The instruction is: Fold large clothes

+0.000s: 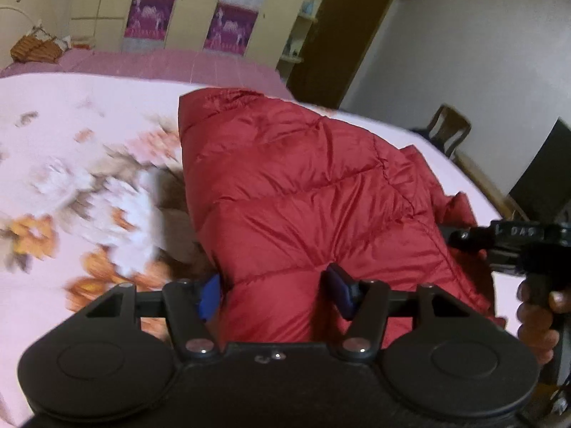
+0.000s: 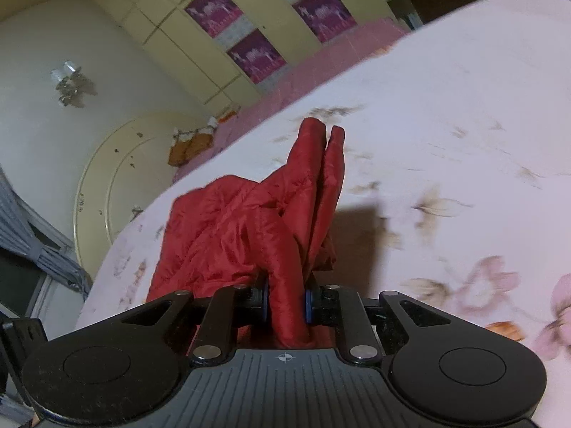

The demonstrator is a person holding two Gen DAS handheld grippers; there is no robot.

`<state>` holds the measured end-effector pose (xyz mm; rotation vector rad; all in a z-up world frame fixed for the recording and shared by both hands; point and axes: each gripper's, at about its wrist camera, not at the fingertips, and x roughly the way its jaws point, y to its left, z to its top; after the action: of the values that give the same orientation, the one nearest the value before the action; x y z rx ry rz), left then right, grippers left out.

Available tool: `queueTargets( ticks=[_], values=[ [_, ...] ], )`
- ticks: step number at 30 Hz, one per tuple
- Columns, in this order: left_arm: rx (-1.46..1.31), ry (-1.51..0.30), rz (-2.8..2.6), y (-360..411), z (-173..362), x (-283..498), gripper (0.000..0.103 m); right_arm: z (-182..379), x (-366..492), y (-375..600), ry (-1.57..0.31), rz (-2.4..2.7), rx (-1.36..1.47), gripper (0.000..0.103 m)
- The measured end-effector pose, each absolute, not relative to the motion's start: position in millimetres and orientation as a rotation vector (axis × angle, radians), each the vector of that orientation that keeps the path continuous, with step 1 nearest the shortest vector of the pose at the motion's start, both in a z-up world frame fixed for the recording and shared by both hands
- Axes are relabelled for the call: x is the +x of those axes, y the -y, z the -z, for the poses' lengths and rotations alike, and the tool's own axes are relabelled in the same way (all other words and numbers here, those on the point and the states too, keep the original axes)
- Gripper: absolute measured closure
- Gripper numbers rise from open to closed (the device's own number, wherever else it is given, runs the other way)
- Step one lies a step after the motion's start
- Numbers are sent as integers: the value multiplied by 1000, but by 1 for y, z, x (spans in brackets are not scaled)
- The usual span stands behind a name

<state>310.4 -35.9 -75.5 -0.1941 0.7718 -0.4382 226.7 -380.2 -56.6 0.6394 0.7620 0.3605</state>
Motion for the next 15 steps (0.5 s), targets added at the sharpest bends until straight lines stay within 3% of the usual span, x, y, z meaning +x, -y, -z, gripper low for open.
queueTargets(
  ticks=[7, 15],
  values=[
    [-208, -715, 428, -86, 45, 309, 44, 31, 236, 256, -727, -403, 602, 86],
    [-199, -761, 345, -199, 54, 323, 44, 44, 262, 118, -780, -462, 561, 86]
  ],
)
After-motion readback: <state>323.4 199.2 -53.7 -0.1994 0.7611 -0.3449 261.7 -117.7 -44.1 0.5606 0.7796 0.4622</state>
